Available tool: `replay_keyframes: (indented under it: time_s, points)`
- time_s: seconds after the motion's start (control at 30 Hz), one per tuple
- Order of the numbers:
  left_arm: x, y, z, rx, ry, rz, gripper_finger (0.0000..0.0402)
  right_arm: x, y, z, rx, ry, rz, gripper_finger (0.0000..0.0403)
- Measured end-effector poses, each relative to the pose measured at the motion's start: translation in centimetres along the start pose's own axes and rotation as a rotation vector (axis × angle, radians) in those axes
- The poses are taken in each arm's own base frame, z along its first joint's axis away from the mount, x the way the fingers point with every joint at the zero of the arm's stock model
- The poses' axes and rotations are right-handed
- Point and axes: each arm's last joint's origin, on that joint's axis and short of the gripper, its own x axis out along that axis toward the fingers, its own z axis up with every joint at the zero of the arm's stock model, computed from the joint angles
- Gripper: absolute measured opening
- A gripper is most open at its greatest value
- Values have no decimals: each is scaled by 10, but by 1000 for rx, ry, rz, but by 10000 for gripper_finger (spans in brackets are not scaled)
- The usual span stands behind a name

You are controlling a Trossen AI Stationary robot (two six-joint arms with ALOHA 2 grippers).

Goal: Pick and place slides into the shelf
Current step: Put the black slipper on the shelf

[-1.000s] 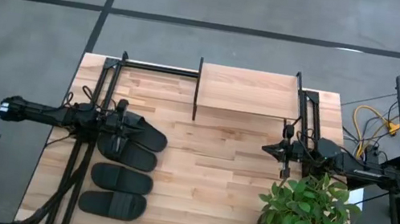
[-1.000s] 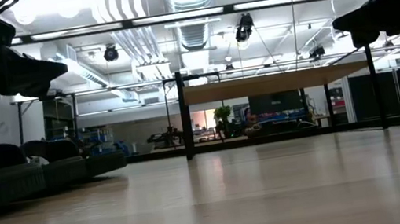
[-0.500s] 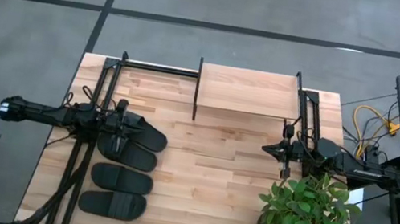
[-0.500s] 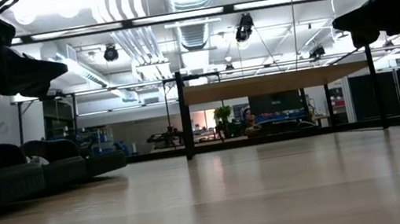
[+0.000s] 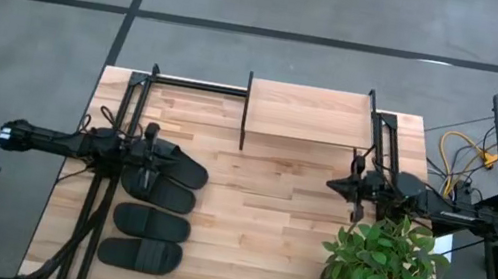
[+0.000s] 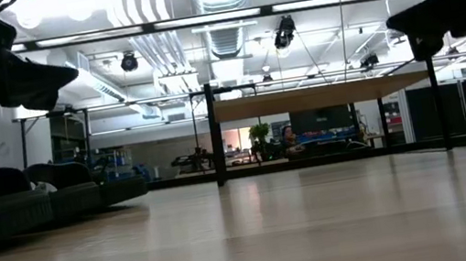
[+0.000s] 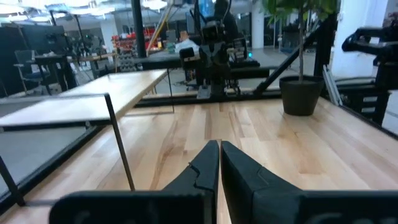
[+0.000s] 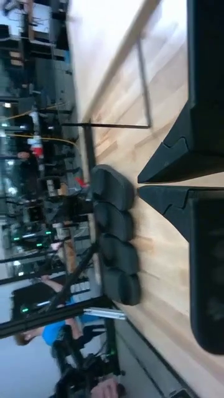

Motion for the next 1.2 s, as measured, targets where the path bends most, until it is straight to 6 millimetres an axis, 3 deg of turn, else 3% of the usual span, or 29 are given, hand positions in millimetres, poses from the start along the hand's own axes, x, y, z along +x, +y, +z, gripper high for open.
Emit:
replay_keyframes:
  time_s: [0.2,0.47,0.7,0.9,1.2]
  points:
    - [0,1,8,11,-80,15,0,2,-2,9,-83,-89,-106,28]
    - [0,4,23,141,-125,99,4,11,-5,17,-183,-151,-197,134]
    - [3,7,39,187,-112,133,89,22,-3,34,-226,-142,-201,193]
    - [10,12,60,33,-36,283,158,35,-3,44,-235,-77,-190,197]
    - [14,20,103,-336,249,491,169,54,-3,51,-220,11,-192,196]
